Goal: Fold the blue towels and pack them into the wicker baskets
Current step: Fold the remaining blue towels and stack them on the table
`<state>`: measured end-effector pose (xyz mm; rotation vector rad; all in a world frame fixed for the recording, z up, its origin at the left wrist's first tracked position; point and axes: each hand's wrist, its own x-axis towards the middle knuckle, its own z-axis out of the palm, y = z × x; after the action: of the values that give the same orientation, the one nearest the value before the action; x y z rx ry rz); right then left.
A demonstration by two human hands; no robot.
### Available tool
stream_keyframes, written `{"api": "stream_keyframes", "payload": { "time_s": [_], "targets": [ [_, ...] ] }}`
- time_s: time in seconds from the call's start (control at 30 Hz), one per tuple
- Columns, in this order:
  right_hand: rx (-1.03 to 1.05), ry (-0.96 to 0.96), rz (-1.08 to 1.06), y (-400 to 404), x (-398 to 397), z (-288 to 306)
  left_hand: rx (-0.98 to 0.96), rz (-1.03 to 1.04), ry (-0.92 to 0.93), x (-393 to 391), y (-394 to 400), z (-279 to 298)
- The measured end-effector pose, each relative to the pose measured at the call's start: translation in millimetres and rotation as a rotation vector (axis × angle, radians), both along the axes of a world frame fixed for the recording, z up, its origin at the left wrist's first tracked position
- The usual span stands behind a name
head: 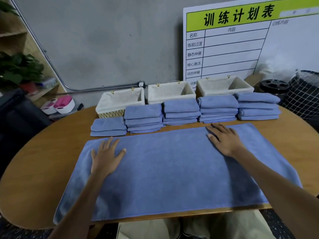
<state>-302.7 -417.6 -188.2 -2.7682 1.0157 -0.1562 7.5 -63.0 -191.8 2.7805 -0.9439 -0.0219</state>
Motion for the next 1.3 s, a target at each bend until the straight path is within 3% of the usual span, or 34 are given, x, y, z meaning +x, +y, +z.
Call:
{"api": "stream_keyframes", "payload": {
  "time_s": [0.3, 0.53, 0.97, 1.07, 1.13, 1.2, 1.3],
  "targets": [
    [0.007, 0.015, -0.003, -4, 3, 1, -0.015, 0.003, 0.013, 4, -2, 2],
    [0.022, 0.010, -0.003, -3, 2, 2, -0.330, 0.051, -0.098, 0, 3, 1],
    [0.030, 0.002, 0.004, -6, 3, 0, -0.229, 0.043, -0.120, -3, 1, 3],
    [0.021, -0.125, -0.025, -9, 6, 1, -0.197, 0.049, -0.159, 6, -1, 8],
    [-0.041, -0.199, -0.053, -14, 11, 7, -0.200, 0.026, -0.215, 20, -2, 13],
    [-0.155, -0.151, -0.016, -21, 19, 11, -0.184, -0.017, -0.240, 35, -4, 15],
    [-0.173, -0.185, 0.026, -29, 23, 7, -0.184, -0.046, -0.232, 46, -7, 11]
  ]
}}
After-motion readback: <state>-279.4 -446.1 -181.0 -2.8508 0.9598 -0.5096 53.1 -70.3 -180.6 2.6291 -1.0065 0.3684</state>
